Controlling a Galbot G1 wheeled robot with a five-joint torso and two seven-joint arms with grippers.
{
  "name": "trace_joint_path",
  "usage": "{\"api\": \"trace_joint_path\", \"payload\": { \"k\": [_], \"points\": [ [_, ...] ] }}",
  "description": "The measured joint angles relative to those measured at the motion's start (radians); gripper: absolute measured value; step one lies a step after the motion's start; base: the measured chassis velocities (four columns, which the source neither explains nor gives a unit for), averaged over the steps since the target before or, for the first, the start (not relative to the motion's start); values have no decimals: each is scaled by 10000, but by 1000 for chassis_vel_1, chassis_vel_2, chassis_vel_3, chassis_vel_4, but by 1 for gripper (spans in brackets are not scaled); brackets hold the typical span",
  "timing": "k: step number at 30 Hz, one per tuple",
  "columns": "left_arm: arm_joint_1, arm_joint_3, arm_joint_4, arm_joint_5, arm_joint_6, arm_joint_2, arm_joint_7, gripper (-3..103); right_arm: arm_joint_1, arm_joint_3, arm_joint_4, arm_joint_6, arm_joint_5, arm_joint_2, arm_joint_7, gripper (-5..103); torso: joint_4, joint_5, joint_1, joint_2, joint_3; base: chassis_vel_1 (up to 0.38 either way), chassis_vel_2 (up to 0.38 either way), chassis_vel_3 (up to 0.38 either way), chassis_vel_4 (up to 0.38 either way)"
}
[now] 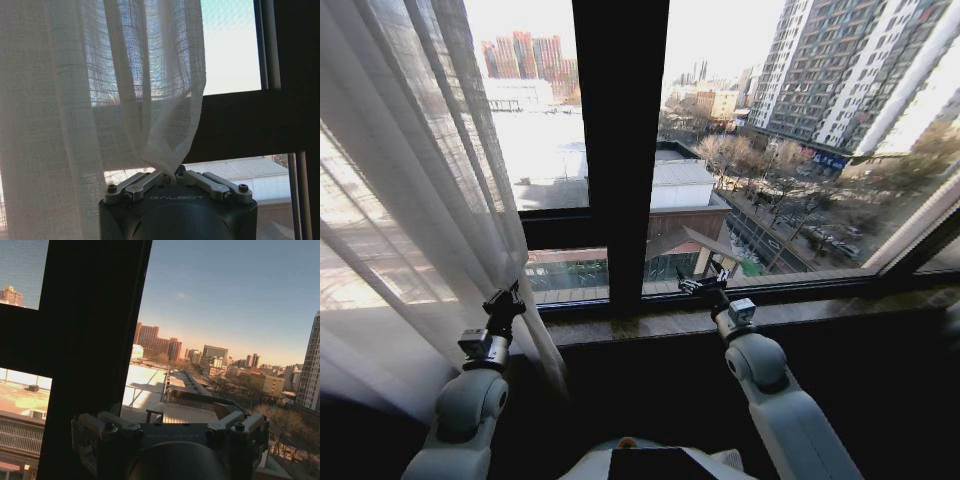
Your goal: Open the curtains by pulling them apart, changing their state from closed to fully open.
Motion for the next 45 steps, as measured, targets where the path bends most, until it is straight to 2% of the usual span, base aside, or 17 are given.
{"api": "trace_joint_path", "payload": {
  "k": [14, 38, 41, 45],
  "points": [
    [115, -83, -41, -14, -83, -47, 10, 0, 11, -196, 48, 6, -120, 94, 1, 100, 1, -3, 0, 0, 0, 145, 130, -141, -142],
    [173, -70, -228, 31, -206, -262, -52, 0, 0, -391, 93, 7, -320, 353, 1, 100, -1, -2, 0, 0, 0, 346, 333, -333, -337],
    [213, -105, -308, 90, -200, -279, -140, 0, 0, -509, 123, 6, -372, 401, 2, 100, 0, 1, 0, 0, -1, 348, 368, -346, -351],
    [442, -137, -523, 393, -138, -452, -737, 0, 24, -675, 43, 7, -497, 470, 5, 100, -1, 1, 1, 0, 1, 345, 336, -342, -336]
  ]
}}
